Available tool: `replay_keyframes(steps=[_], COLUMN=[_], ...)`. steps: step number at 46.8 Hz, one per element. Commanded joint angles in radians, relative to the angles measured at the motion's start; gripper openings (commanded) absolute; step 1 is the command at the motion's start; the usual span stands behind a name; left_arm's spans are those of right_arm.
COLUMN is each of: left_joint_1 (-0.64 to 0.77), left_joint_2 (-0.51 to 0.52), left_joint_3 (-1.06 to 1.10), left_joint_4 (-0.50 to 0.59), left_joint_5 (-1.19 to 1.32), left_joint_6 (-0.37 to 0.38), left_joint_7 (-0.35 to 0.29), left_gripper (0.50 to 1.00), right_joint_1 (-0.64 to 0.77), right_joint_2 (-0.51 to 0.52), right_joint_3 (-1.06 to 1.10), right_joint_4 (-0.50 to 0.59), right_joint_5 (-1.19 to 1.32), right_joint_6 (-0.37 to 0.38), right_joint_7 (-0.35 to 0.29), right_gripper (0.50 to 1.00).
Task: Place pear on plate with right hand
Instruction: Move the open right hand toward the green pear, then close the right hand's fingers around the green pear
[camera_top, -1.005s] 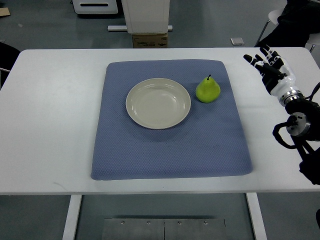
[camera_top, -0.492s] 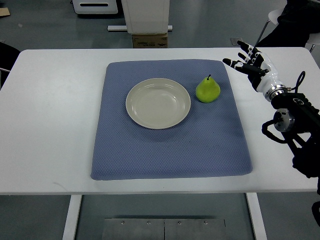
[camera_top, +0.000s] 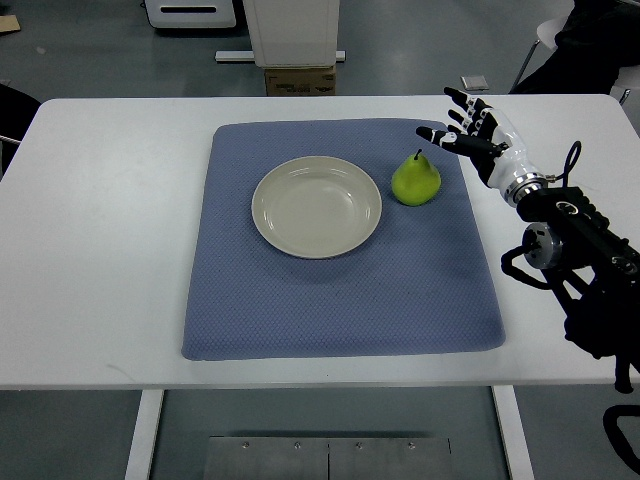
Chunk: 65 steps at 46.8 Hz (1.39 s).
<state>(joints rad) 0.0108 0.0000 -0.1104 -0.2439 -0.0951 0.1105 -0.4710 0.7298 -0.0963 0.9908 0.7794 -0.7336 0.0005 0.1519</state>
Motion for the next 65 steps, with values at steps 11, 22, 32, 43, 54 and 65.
replay_keyframes(steps=[11,22,32,43,54,65], left_joint_1=[0.000,0.000,0.000,0.000,0.000,0.000], left_joint_2=[0.000,0.000,0.000,0.000,0.000,0.000], left_joint_3=[0.000,0.000,0.000,0.000,0.000,0.000], left_joint_4=[0.000,0.000,0.000,0.000,0.000,0.000], left_joint_5=[0.000,0.000,0.000,0.000,0.000,0.000], left_joint_6=[0.000,0.000,0.000,0.000,0.000,0.000], left_joint_7=[0.000,-0.001,0.000,0.000,0.000,0.000], left_gripper=[1.000,1.000,1.000,1.000,1.000,1.000], right_joint_1=[0.017,0.033,0.039,0.036,0.034,0.028], right_joint_2=[0.009,0.009,0.026,0.050,0.070,0.076], right_joint_3=[-0.046,-0.090,-0.153,-0.161,-0.181,-0.182], right_joint_4=[-0.006,-0.054,-0.098,-0.104,-0.154,-0.178], right_joint_5=[-0.073,-0.101,-0.102,-0.102,-0.101,-0.101], right_joint_6=[-0.001,-0.008,-0.060,-0.063,-0.065,-0.071], right_joint_7=[0.024,0.080,0.135,0.143,0.181,0.187], right_gripper=[0.993,0.991,0.991,0.991,0.989,0.985])
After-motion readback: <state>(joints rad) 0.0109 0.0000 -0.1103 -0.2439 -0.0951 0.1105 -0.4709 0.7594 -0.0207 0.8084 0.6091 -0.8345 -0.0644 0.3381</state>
